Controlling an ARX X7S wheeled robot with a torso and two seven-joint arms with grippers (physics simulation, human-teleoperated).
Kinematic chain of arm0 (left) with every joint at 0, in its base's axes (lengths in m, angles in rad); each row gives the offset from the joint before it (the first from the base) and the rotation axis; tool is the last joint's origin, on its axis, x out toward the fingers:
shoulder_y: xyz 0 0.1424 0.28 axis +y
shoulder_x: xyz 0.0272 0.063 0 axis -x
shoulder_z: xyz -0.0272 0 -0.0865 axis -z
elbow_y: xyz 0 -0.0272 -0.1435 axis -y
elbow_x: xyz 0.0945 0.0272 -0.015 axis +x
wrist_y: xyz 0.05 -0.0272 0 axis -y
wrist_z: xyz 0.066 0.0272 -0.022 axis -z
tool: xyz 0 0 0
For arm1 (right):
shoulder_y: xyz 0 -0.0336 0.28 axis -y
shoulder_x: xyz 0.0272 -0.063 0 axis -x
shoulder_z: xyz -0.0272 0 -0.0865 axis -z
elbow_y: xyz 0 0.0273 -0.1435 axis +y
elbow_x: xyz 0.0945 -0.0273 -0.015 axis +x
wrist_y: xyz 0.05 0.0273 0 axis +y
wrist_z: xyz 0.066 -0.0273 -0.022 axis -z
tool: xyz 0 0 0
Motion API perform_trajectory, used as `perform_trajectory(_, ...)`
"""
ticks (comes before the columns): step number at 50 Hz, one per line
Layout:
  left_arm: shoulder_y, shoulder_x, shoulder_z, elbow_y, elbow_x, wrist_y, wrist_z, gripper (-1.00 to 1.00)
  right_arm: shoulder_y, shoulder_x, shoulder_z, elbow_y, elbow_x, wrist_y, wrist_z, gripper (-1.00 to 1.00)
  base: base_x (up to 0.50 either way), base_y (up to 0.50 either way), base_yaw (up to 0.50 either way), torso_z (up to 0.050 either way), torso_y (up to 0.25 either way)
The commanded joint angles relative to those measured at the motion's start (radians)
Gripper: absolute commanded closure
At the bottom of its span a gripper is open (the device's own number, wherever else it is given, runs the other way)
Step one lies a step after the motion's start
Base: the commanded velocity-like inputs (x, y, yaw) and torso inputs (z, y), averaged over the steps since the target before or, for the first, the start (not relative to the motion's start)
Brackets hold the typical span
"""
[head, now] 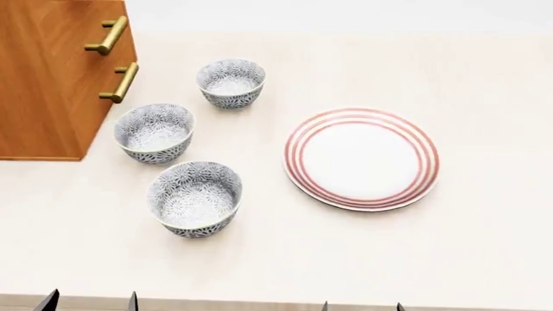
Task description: Open the top drawer of the cabinet.
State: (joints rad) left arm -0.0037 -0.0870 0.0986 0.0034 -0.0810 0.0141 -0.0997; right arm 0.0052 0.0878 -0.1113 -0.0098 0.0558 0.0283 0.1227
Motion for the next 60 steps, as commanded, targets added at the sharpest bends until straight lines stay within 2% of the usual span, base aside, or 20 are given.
perform_trajectory(1, -0.001, -0.014, 0.017, -0.001, -0.013, 0.001, -0.014, -1.0, 0.003, 0.014, -0.019, 0.004, 0.01, -0.003, 0.015, -1.0, 0.0, 0.5, 0.0, 0.0, 0.0)
perform_trajectory(15, -0.004, -0.028, 0.033, -0.005, -0.024, 0.001, -0.031, -1.0, 0.003, 0.026, -0.032, 0.0, 0.031, -0.003, 0.026, -1.0, 0.0, 0.5, 0.0, 0.0, 0.0)
perform_trajectory(25, -0.007, -0.035, 0.045, -0.007, -0.022, -0.004, -0.047, -1.0, 0.005, 0.032, -0.039, 0.001, 0.044, 0.007, 0.038, -1.0, 0.0, 0.0, 0.0, 0.0, 0.0)
perform_trajectory(60, -0.015, -0.058, 0.066, -0.009, -0.069, 0.0, -0.063, -1.0, 0.012, 0.056, -0.071, 0.008, 0.066, 0.004, 0.063, -1.0, 0.0, 0.0, 0.0, 0.049, 0.082)
